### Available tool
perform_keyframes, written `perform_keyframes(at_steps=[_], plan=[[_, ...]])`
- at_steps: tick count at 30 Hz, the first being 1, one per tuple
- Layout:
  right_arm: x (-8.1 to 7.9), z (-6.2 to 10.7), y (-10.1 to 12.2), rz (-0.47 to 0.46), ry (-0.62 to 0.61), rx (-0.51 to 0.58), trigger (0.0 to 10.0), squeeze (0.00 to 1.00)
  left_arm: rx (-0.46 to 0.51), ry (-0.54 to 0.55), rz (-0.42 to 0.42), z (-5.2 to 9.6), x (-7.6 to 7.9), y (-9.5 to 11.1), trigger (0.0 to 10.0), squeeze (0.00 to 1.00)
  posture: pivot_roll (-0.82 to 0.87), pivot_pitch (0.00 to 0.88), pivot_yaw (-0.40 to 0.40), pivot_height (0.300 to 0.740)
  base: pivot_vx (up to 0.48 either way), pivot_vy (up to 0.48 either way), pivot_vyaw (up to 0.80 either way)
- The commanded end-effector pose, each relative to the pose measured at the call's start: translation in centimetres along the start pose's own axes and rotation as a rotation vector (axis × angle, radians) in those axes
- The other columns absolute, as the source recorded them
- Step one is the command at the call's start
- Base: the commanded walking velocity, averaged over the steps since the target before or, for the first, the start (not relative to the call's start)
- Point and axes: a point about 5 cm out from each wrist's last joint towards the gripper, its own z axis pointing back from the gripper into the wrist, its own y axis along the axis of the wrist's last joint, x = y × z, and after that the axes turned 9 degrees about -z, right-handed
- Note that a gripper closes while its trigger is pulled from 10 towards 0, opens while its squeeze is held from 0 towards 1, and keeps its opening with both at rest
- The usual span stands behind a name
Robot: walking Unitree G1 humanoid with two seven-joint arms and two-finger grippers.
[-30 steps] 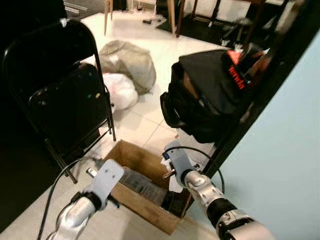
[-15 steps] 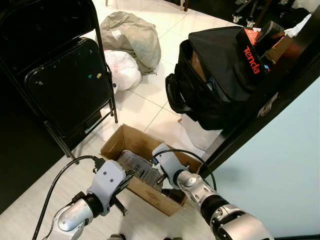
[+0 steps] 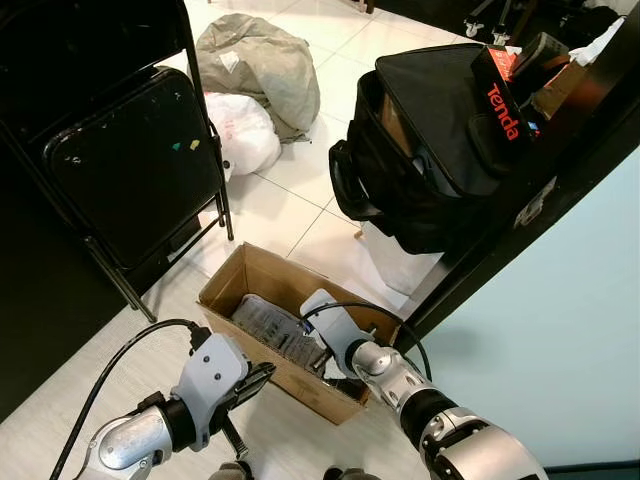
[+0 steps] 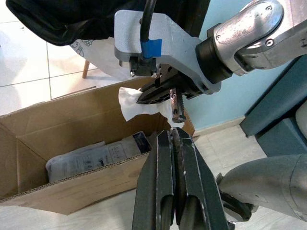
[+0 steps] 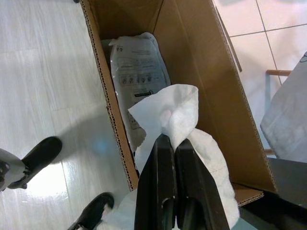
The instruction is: Clean up the room
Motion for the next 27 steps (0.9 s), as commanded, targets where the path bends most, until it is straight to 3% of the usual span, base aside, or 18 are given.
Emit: perform_keyframes(at_steps=[1, 7, 8, 9, 10, 14, 16, 17, 27], plan=[[-0.18, 0.11, -0.80, 0.011, 0.007, -0.023, 10.0, 0.00, -0.005, -0.064, 0.022, 0.22, 0.99, 0.07, 10.0, 0.00, 0.10, 0.319, -0.088, 0.740, 0.000, 0.000, 0.00], [0.06, 0.09, -0.55, 0.014, 0.004, -0.018, 10.0, 0.00, -0.006, -0.099, 0.022, 0.37, 1.39, 0.20, 10.0, 0.00, 0.10, 0.319, -0.092, 0.740, 0.000, 0.000, 0.00], [0.11, 0.08, -0.46, 0.024, 0.002, -0.016, 10.0, 0.15, -0.006, -0.101, 0.021, 0.41, 1.41, 0.23, 10.0, 0.00, 0.11, 0.319, -0.091, 0.740, 0.000, 0.000, 0.00], [0.11, 0.08, -0.46, 0.024, 0.002, -0.016, 10.0, 0.15, -0.006, -0.101, 0.021, 0.41, 1.41, 0.23, 10.0, 0.00, 0.11, 0.319, -0.091, 0.740, 0.000, 0.000, 0.00], [0.18, 0.07, -0.35, 0.038, -0.008, -0.013, 10.0, 1.00, -0.007, -0.101, 0.020, 0.46, 1.40, 0.25, 10.0, 0.00, 0.11, 0.319, -0.093, 0.740, 0.000, 0.000, 0.00], [0.39, 0.04, -0.12, 0.061, -0.038, -0.006, 10.0, 1.00, -0.011, -0.091, 0.024, 0.57, 1.30, 0.26, 10.0, 0.00, 0.11, 0.317, -0.096, 0.740, 0.000, 0.000, 0.00], [0.37, 0.02, -0.05, 0.084, -0.040, -0.004, 10.0, 0.45, -0.010, -0.070, 0.039, 0.60, 1.13, 0.26, 10.0, 0.00, 0.11, 0.317, -0.097, 0.740, 0.000, 0.000, 0.00], [0.31, 0.01, -0.05, 0.091, -0.037, -0.004, 10.0, 0.00, -0.009, -0.062, 0.043, 0.61, 1.07, 0.29, 10.0, 0.00, 0.11, 0.317, -0.098, 0.740, 0.000, 0.000, 0.00], [0.27, 0.06, -0.22, 0.107, -0.028, -0.005, 10.0, 0.00, -0.017, -0.052, 0.043, 0.52, 1.20, 0.09, 10.0, 0.00, 0.10, 0.300, -0.095, 0.740, 0.000, 0.000, 0.00]])
